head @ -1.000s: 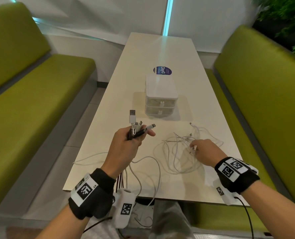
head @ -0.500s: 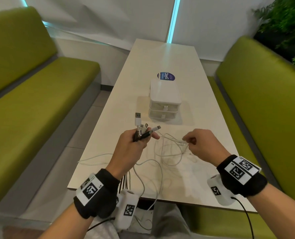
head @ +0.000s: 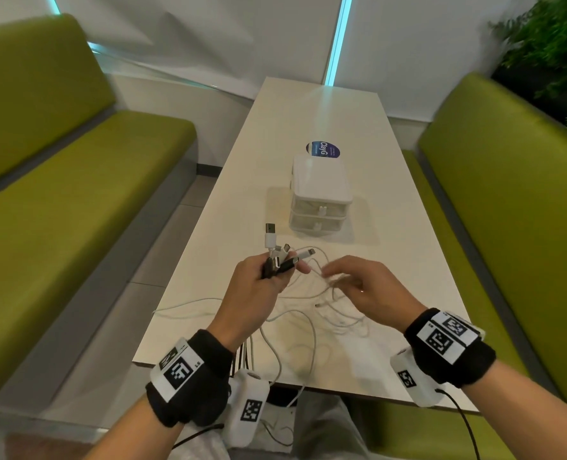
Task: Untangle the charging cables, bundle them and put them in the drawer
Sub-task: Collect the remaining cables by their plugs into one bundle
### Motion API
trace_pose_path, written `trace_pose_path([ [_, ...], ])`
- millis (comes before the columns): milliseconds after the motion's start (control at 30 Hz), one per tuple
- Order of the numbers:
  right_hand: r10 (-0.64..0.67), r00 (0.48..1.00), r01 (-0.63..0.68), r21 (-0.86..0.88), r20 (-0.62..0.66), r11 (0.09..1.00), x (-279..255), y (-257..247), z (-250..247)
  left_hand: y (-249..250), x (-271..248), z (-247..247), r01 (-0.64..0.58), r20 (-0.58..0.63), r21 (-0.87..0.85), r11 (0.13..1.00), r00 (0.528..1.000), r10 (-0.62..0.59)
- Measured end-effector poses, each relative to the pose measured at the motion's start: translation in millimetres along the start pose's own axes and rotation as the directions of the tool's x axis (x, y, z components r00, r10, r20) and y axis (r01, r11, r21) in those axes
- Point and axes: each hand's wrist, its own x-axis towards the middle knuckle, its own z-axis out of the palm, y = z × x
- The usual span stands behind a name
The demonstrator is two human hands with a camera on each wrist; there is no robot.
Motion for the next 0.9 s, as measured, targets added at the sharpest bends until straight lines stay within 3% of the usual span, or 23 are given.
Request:
trace_pose_path([
  [100, 0.025, 1.000, -0.026, -0.059, -0.015, 0.998, -3, 13, 13, 1, 0, -3, 0.016, -0.007, 0.034, 0.999, 1.000, -0.016],
  [267, 0.154, 0.967, -0.037, -0.486, 0.202, 0.873, -5, 35, 36, 5, -1, -1, 0.017, 0.019, 0.012, 1.000, 1.000, -0.017],
  [400, 0.080, 0.956, 0.083, -0.526, 0.281, 0.847, -7, 43, 39, 8, -2, 0, 0.034, 0.025, 0.032, 0.999, 0.999, -0.035],
  [567, 0.117, 0.949, 0.084, -0.592, 0.292, 0.802, -13, 38, 45, 6, -4, 4, 0.032, 0.022, 0.006, 0.999, 0.999, -0.032],
  [633, 0.171, 0.954, -0.007, -0.552, 0.246, 0.834, -16, 29, 42, 2, -3, 3, 0.047, 0.012, -0.001, 0.999, 0.999, -0.047],
  [733, 0.160, 0.979, -0.118, -0.288, 0.127, 0.950, -15, 7, 30, -5, 1, 3, 0.087, -0.035, -0.049, 0.995, 0.995, -0.089],
  [833, 0.049, 0.993, -0.049, 0.001, -0.106, 0.999, -10, -23, 20, -9, 4, 5, 0.116, -0.100, -0.084, 0.990, 0.987, -0.125],
  [900, -0.013, 0.981, 0.042, 0.147, -0.193, 0.988, -7, -46, 18, -8, 4, 8, 0.135, -0.095, -0.092, 0.987, 0.985, -0.143],
])
